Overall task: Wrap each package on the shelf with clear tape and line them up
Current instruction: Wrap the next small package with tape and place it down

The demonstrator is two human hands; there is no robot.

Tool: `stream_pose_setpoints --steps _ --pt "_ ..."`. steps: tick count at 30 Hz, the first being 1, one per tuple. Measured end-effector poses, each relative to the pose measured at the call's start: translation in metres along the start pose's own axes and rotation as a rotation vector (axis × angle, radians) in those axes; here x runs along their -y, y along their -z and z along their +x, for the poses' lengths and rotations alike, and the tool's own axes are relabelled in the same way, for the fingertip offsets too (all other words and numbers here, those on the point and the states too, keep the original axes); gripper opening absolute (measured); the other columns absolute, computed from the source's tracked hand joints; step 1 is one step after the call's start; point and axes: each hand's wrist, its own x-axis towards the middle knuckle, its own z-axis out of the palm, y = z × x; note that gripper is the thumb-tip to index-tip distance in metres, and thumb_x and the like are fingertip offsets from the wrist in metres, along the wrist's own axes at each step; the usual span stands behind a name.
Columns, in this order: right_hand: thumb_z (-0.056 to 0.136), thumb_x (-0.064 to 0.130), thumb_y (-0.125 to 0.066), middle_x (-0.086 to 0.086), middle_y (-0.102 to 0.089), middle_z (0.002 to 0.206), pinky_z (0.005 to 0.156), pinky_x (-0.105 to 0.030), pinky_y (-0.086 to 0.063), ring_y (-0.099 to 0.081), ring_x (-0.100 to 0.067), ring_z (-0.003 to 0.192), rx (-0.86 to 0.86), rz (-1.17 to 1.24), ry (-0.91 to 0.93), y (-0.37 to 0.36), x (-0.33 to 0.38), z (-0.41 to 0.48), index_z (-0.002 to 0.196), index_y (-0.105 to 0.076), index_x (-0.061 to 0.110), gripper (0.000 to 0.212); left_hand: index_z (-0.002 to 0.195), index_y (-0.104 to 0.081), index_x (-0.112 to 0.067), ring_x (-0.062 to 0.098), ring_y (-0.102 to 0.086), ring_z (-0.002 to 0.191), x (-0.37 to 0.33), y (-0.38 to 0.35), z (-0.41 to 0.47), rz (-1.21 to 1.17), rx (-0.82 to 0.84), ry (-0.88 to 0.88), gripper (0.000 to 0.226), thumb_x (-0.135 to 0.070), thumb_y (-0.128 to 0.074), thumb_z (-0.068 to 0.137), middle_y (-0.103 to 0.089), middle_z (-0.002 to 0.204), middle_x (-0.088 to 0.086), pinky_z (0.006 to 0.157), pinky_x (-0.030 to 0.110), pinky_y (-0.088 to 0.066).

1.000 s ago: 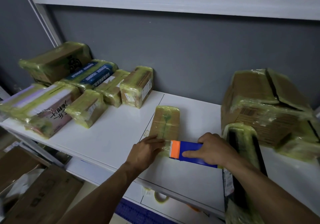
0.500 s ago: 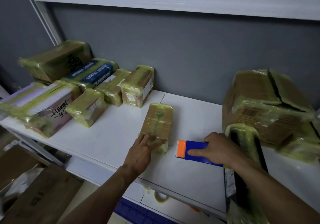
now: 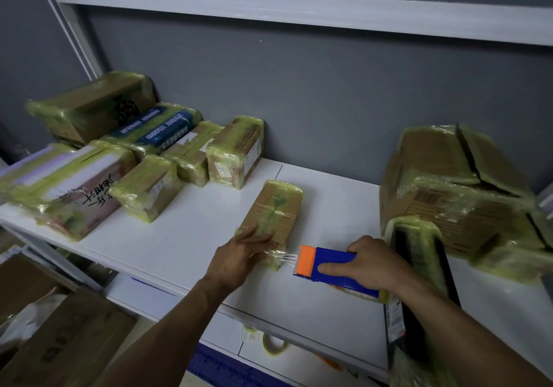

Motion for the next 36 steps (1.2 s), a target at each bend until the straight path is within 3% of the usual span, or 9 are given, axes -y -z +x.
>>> stream_pose_setpoints --steps 5,8,14,17,22,28,32,36 --pt "0.058 0.088 -0.074 0.019 -0.063 0.055 0.039 -0.011 -0.034 -0.062 0.005 0.052 -0.023 -0.026 0.029 0.002 0.001 -0.008 0.066 -0.064 0.021 0.068 0.13 -0.059 -0.058 -0.006 -0.021 0.148 0.012 0.006 0.006 -0.032 0.024 0.024 0.032 -0.045 -0.051 0.102 -0.041 0.143 -0.043 0.097 0.033 -0.05" --pt "0.061 0.087 -0.073 0.008 -0.062 0.059 0.042 -0.011 -0.035 -0.064 -0.004 0.056 -0.056 -0.084 0.034 0.002 -0.002 -0.007 0.071 -0.06 0.024 0.065 0.129 -0.062 -0.055 -0.007 -0.024 0.147 0.014 0.004 0.004 -0.085 0.007 0.011 0.031 -0.047 -0.051 0.101 -0.043 0.141 -0.043 0.1 0.037 -0.051" --pt "0.068 0.084 -0.071 0.007 -0.062 0.078 0.055 -0.023 -0.05 -0.065 -0.009 0.072 -0.07 -0.211 0.017 -0.013 0.004 0.004 0.083 -0.056 0.024 0.064 0.123 -0.064 -0.057 -0.006 -0.031 0.145 0.011 0.008 -0.003 -0.215 -0.039 0.028 0.04 -0.066 -0.043 0.09 -0.049 0.137 -0.043 0.109 0.034 -0.044" --pt "0.068 0.084 -0.07 0.003 -0.066 0.091 0.07 -0.031 -0.06 -0.067 -0.015 0.082 -0.088 -0.26 -0.004 -0.019 0.009 0.01 0.093 -0.057 0.021 0.069 0.122 -0.065 -0.055 -0.008 -0.032 0.143 0.008 0.001 -0.007 -0.26 -0.067 0.031 0.036 -0.061 -0.049 0.091 -0.05 0.135 -0.043 0.111 0.031 -0.043" --pt "0.07 0.084 -0.069 0.001 -0.07 0.104 0.077 -0.035 -0.062 -0.069 -0.017 0.091 -0.101 -0.271 0.014 -0.025 0.017 0.016 0.103 -0.057 0.022 0.071 0.125 -0.067 -0.049 -0.003 -0.036 0.143 0.009 -0.004 -0.012 -0.378 -0.096 0.036 0.032 -0.047 -0.06 0.094 -0.052 0.135 -0.041 0.113 0.035 -0.043" --pt "0.069 0.084 -0.07 0.005 -0.061 0.096 0.066 -0.027 -0.051 -0.065 -0.016 0.087 -0.092 -0.34 0.017 -0.02 0.032 0.018 0.1 -0.051 0.026 0.069 0.129 -0.067 -0.042 0.002 -0.039 0.143 0.007 -0.01 -0.019 -0.442 -0.105 0.029 0.035 -0.042 -0.062 0.094 -0.057 0.137 -0.03 0.114 0.037 -0.043" --pt "0.072 0.082 -0.069 0.002 -0.067 0.11 0.068 -0.028 -0.05 -0.068 -0.018 0.097 -0.11 -0.383 0.026 -0.024 0.035 0.016 0.101 -0.047 0.026 0.066 0.128 -0.068 -0.04 0.007 -0.043 0.142 0.005 -0.013 -0.021 -0.461 -0.122 0.035 0.035 -0.039 -0.064 0.093 -0.059 0.137 -0.026 0.113 0.039 -0.044" --pt "0.074 0.08 -0.069 0.002 -0.068 0.111 0.07 -0.029 -0.047 -0.067 -0.019 0.099 -0.176 -0.447 0.042 -0.026 0.041 0.014 0.099 -0.045 0.026 0.064 0.129 -0.068 -0.038 0.008 -0.044 0.141 0.005 -0.006 -0.02 -0.442 -0.122 0.045 0.036 -0.04 -0.063 0.093 -0.059 0.137 -0.025 0.113 0.039 -0.045"
